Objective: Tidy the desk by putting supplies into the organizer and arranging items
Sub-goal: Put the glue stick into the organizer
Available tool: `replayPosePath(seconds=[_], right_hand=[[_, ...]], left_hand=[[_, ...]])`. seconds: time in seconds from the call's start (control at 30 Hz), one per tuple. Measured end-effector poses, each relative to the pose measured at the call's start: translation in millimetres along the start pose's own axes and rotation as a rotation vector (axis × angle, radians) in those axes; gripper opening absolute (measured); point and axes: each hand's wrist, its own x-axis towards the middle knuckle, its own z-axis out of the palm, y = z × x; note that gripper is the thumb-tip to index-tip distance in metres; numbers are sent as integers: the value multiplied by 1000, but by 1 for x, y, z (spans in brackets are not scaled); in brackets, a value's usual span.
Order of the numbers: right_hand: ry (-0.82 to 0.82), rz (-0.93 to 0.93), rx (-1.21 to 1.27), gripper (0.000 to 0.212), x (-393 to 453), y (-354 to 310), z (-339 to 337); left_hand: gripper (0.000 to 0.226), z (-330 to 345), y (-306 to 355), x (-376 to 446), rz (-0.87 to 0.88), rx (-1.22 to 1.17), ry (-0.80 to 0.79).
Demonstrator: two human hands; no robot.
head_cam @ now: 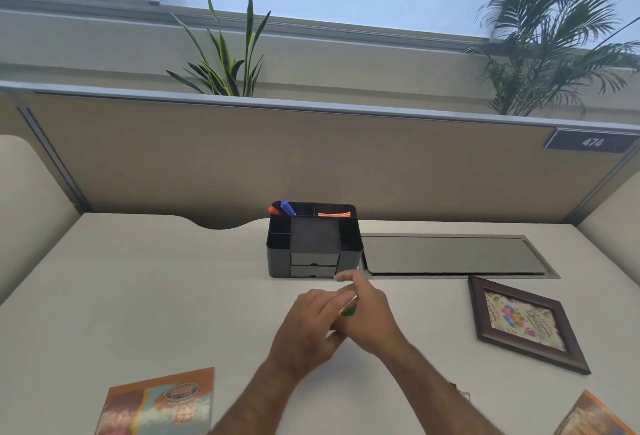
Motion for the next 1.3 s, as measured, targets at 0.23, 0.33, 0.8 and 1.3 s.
replayPosePath(seconds=[0.23, 0.33, 0.8, 1.3], right_hand=[[55, -115, 27, 79, 6, -7, 5], [117, -111, 64, 71, -3, 10, 9], [110, -122, -798, 65, -27, 108, 24], [114, -137, -784, 67, -28, 106, 21]], left_hand=[[41, -15, -13, 12, -60, -3, 2], [46, -32, -24, 26, -196, -29, 118], [32, -83, -80, 93, -546, -74, 347], [23, -60, -92, 75, -583, 266, -48]])
